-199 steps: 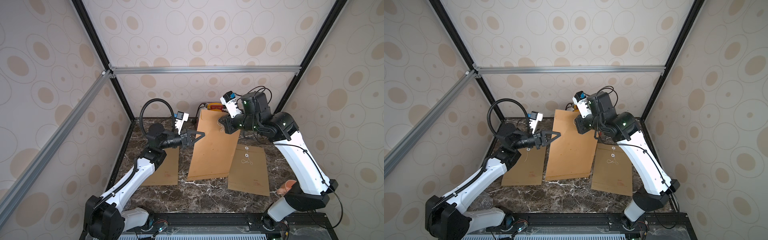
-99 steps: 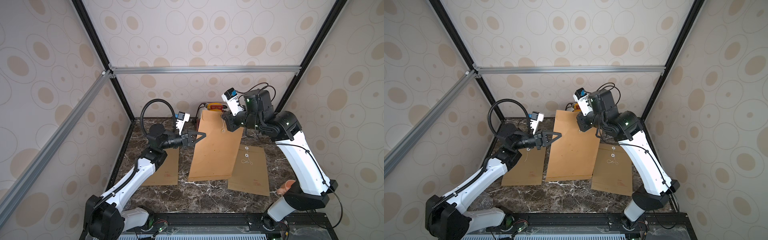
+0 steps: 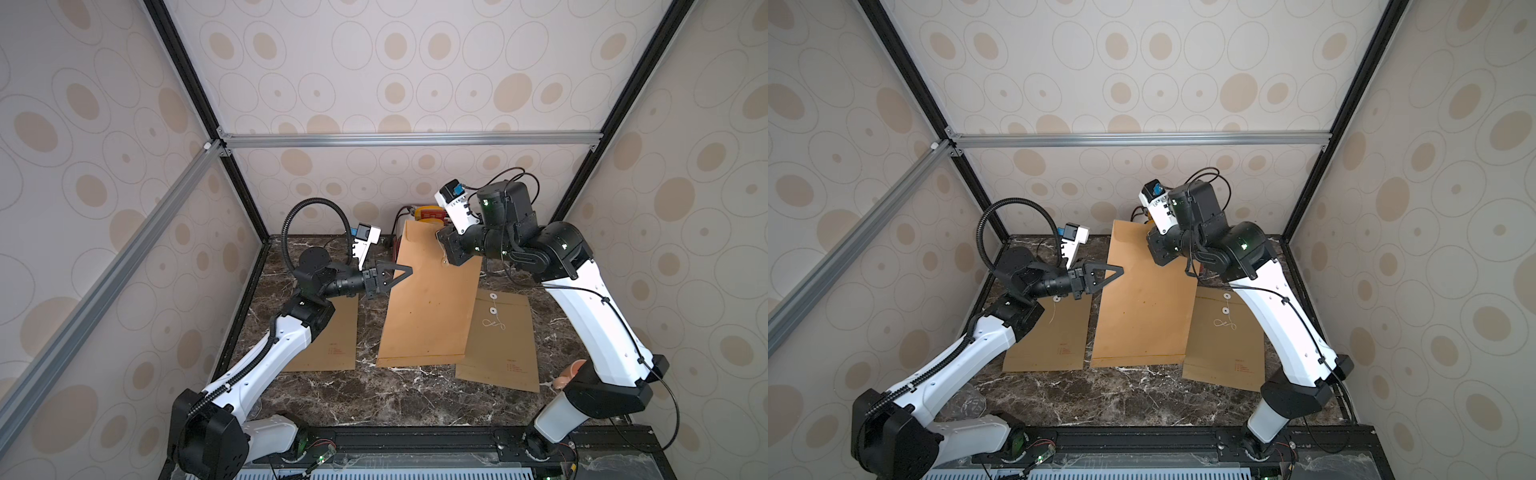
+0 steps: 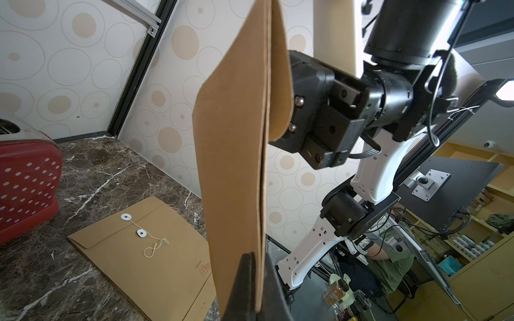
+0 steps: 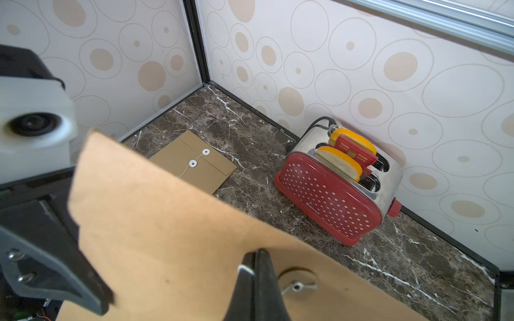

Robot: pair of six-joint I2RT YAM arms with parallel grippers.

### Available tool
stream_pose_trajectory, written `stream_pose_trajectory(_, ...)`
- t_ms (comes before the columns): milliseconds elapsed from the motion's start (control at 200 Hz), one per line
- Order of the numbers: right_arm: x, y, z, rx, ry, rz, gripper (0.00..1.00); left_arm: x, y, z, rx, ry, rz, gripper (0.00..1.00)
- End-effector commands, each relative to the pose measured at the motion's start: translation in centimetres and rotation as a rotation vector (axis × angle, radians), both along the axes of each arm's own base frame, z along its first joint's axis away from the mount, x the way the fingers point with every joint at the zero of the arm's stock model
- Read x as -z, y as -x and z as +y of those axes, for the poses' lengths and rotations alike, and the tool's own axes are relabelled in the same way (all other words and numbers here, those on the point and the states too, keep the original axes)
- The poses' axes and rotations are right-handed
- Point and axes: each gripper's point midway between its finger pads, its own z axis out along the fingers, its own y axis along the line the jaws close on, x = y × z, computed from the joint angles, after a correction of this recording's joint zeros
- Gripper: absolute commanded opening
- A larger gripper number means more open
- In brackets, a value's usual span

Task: Close the mouth of the file bag
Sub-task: Close the file bag.

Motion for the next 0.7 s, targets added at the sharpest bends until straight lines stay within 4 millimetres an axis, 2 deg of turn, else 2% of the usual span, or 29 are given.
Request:
stream_pose_trajectory(0, 0.7, 0.8, 0.3, 0.000, 0.055, -0.016, 0.00, -1.7, 0.8, -0.3, 0.032, 0.030, -0.057, 0.00)
stream_pose_trajectory(170, 0.6, 0.9, -1.0, 0.032, 0.090, -0.044, 0.00, -1.7, 0.8, -0.3, 0.032, 0.031, -0.054, 0.00)
stream_pose_trajectory(406, 1.4, 2.4, 0.9, -0.039, 0.072, 0.004, 0.00, -1.5, 0.7, -0.3, 0.031, 0.030, -0.049, 0.00)
stream_pose_trajectory(696, 2.2, 3.3, 0.9, -0.041, 0.031, -0.009, 0.00, -1.5, 0.6, -0.4, 0.032, 0.032, -0.048, 0.00)
